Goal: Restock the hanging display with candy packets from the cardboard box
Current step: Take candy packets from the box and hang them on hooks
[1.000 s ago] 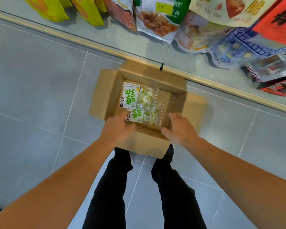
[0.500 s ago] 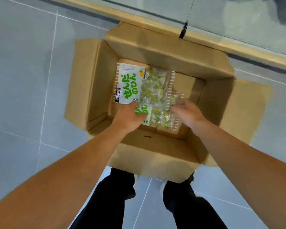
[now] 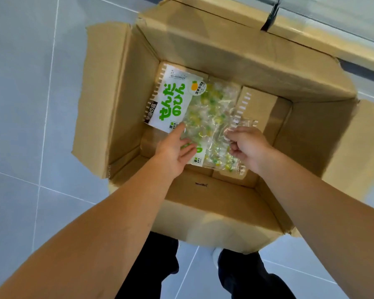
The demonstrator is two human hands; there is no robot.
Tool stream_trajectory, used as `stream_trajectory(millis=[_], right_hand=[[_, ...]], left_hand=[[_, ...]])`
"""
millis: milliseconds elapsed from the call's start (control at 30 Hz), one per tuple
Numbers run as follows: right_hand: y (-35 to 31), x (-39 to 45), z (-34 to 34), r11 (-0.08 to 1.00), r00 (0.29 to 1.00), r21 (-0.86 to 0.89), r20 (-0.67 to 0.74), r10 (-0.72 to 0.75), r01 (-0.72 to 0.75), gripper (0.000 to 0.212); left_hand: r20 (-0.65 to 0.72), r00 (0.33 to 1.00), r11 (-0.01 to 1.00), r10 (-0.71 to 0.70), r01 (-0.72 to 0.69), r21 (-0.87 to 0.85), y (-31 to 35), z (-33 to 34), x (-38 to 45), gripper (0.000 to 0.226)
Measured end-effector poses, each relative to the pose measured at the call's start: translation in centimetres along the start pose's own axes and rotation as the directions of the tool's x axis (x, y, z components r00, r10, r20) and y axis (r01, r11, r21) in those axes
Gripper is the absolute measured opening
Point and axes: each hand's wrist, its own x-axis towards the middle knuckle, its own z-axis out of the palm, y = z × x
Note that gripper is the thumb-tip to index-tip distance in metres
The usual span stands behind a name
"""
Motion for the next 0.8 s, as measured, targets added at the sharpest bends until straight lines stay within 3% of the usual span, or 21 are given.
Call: stream_trajectory(millis=[100,200,400,533,600,667,800], right_hand=[[1.0,-2.0,-1.1,1.0,0.991,-0.018,0.131,0.014,-0.012,0.007],[2.7,-4.6,-2.5,0.995,0.984,-0.077,0.161,0.081,-0.07,0.01],[3.0,-9.4,-3.9,0.991,0.991,-0.046,-0.055,0.124,-0.127,0.04],[0.1,-15.4,-3.9,0.967,0.99,-0.25,-0.115,-0.083,0.052,0.075],[-2.0,-19.1,-3.7,0.961,0.987,-0.243,-0.053,-0.149,0.132,0.07],[-4.1,-23.1,-3.7,0.961,0.978,-0.183,0.065,-0.199,0.207,0.051],[-6.3,-30.6,-4.7,0.929,0.921,-0.156,0.258,-0.291,0.337,0.028]], left_hand=[[0.064,0.998,0.979,-0.028,0.041,-0.2,0.1,0.4,-0.5,0.029],[0.109,0.994,0.98,-0.004,0.026,-0.2,-0.2,1.2,-2.5,0.006],[0.151,0.986,0.995,0.065,-0.053,-0.083,-0.4,-0.3,-8.9,0.029],[0.322,0.935,0.988,0.152,-0.152,-0.024,0.6,-3.2,-15.8,0.024],[0.381,0.903,0.97,0.2,-0.237,0.052,1.3,-4.6,-19.0,0.027],[0.419,0.881,0.938,0.221,-0.309,0.154,2.0,-5.6,-22.5,0.034],[0.511,0.841,0.897,0.178,-0.352,0.267,2.7,-6.8,-29.6,0.042]])
